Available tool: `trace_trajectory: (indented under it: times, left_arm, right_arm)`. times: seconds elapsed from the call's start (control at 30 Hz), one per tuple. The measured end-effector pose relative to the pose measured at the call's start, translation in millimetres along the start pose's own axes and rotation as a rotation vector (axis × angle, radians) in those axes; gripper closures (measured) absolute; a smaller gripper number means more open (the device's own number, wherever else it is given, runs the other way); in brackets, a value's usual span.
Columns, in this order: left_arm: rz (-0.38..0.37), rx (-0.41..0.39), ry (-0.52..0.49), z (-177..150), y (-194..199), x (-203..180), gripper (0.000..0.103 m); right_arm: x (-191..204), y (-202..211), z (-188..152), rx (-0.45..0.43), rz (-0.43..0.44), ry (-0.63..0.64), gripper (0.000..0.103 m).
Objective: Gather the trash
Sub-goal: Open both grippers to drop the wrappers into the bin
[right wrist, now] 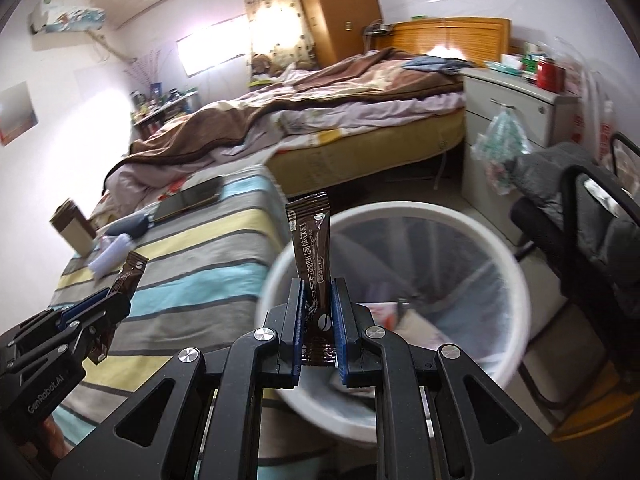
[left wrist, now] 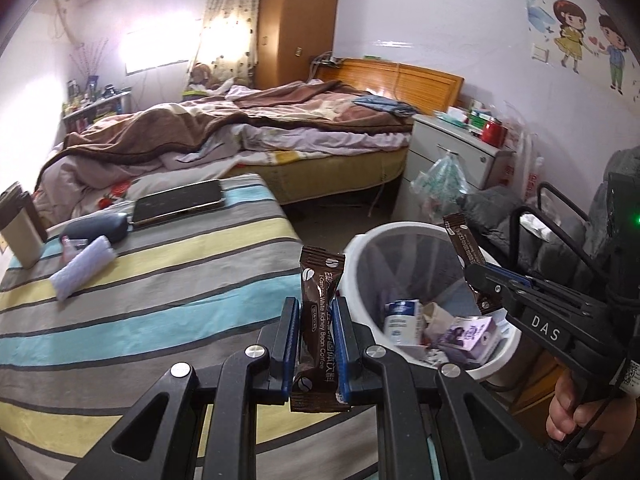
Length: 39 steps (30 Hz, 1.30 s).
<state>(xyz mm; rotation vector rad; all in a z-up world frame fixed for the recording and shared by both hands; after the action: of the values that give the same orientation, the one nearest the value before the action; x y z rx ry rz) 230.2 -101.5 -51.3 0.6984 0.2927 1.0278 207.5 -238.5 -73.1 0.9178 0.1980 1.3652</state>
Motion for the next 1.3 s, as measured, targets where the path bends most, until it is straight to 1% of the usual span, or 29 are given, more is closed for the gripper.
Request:
trace_trajectory:
  times: [0.23, 0.43, 0.6, 0.73, 0.77, 0.83, 0.87, 0.9, 0.93, 0.97, 1.0, 1.3]
  left_arm:
    - [-0.072, 0.013, -0.053, 15.0, -25.0, -45.2, 0.086]
    - [-0.132, 0.051, -0.074, 14.0, -49.5, -70.7, 0.086]
    - [-0.145, 0.083, -0.077, 10.7, -65.8, -80.9, 0.086]
    - [-0.152, 0.089, -0.075, 9.1, -70.9, -84.4, 0.086]
    - [-0.148, 0.091, -0.078, 9.0, -71.8, -84.7, 0.084]
    - [-0.142, 0.1, -0.075, 7.6, -72.7, -83.9, 0.072]
    - [-0.139, 0.1, -0.069, 7.6, -72.8, -82.7, 0.064]
    - [-0.14, 0.096, -0.063, 7.3, -71.8, -81.5, 0.063]
    - [-0.142, 0.094, -0.062, 7.7, -70.8, -80.6, 0.063]
    - [-0.14, 0.092, -0.063, 7.8, -69.9, -79.7, 0.063]
    - [-0.134, 0.095, -0.062, 7.6, -69.3, -78.3, 0.062]
    - [-0.117, 0.083, -0.041, 7.0, -57.9, -64.0, 0.061]
  right_arm:
    - [-33.8, -6.2, 5.9, 0.015, -0.053, -0.025, 0.087]
    - [-55.5, -9.4, 3.1, 0.043, -0.087, -0.035, 0.087]
    - [-70.4, -15.3, 0.2, 0.068, -0.104, -0.049, 0.087]
    - [-74.9, -19.6, -1.6, 0.092, -0.097, -0.053, 0.087]
    - [-75.5, -19.2, -1.4, 0.091, -0.096, -0.055, 0.087]
    - [-76.8, -18.2, -1.0, 0.088, -0.098, -0.057, 0.086]
    - [-78.2, -18.8, 0.0, 0.088, -0.098, -0.057, 0.084]
    - [-78.0, -19.8, 0.4, 0.09, -0.1, -0.057, 0.078]
    - [-78.6, -19.3, 0.2, 0.091, -0.101, -0.057, 0.074]
    - [-79.2, -19.1, 0.4, 0.088, -0.099, -0.057, 0.067]
    - [-79.3, -18.4, 0.1, 0.085, -0.097, -0.056, 0.063]
    - [-73.4, -13.7, 1.9, 0.074, -0.088, -0.062, 0.063]
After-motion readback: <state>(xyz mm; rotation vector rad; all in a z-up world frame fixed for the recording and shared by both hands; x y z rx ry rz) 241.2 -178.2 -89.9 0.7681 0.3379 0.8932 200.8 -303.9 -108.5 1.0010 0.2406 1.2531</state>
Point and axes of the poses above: each gripper's, at about its wrist camera, not at the fingertips, and y roughly against the way its jaws point, x to its left, z to its top, the point moved 9 cm from there along -y, roughly the way its jaws point, and after that the axes turned 14 degrees about -y, right-handed, at the moved point
